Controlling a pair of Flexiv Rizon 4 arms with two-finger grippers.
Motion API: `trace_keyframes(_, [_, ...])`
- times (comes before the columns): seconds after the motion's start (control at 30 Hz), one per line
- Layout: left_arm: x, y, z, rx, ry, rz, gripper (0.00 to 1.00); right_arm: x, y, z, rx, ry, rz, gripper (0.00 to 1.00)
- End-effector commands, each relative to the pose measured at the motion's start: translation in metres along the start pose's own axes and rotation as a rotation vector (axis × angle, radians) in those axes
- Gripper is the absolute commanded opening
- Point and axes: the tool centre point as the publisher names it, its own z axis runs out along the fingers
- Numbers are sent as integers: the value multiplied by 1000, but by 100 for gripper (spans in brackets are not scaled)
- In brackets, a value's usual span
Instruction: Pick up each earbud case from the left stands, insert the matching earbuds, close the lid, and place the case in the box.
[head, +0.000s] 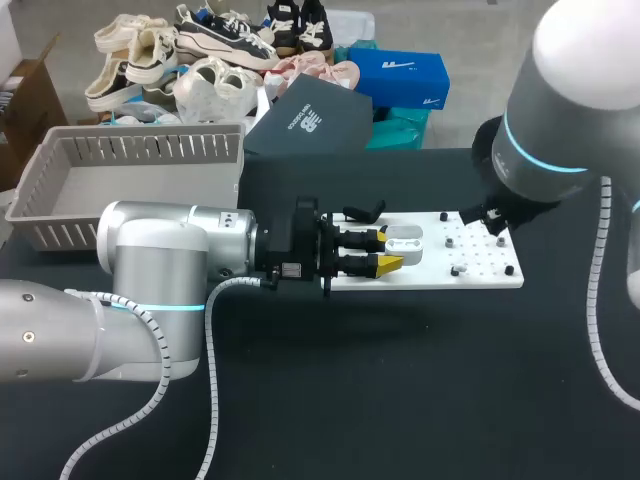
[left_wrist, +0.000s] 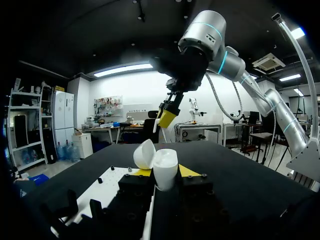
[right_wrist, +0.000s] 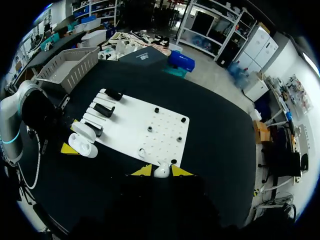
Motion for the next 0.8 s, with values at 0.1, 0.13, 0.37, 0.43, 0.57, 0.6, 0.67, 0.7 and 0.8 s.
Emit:
trace_keyframes(0.1, [0, -1, 0, -2, -2, 1, 0, 2, 17, -61, -42, -83, -60, 0])
trace_keyframes(0.13, [0, -1, 0, -2, -2, 1, 0, 1, 21, -65, -42, -89, -71, 0])
trace_keyframes(0.37, [0, -1, 0, -2, -2, 1, 0, -5, 49, -78, -31, -74, -107, 0])
trace_keyframes(0.43, [0, -1, 0, -2, -2, 1, 0, -7, 57, -79, -13, -53, -99, 0])
trace_keyframes(0.57, [0, -1, 0, -2, -2, 1, 0, -8, 73, -74, 8, 2, -79, 0])
trace_keyframes(0.6, [0, -1, 0, -2, -2, 1, 0, -8, 76, -73, 8, 17, -74, 0])
trace_keyframes(0.67, [0, -1, 0, -2, -2, 1, 0, -9, 82, -70, 18, 42, -61, 0])
trace_keyframes(0.7, [0, -1, 0, -2, -2, 1, 0, -9, 85, -69, 25, 53, -55, 0])
trace_keyframes(0.8, [0, -1, 0, -2, -2, 1, 0, -9, 90, -66, 38, 78, -35, 0])
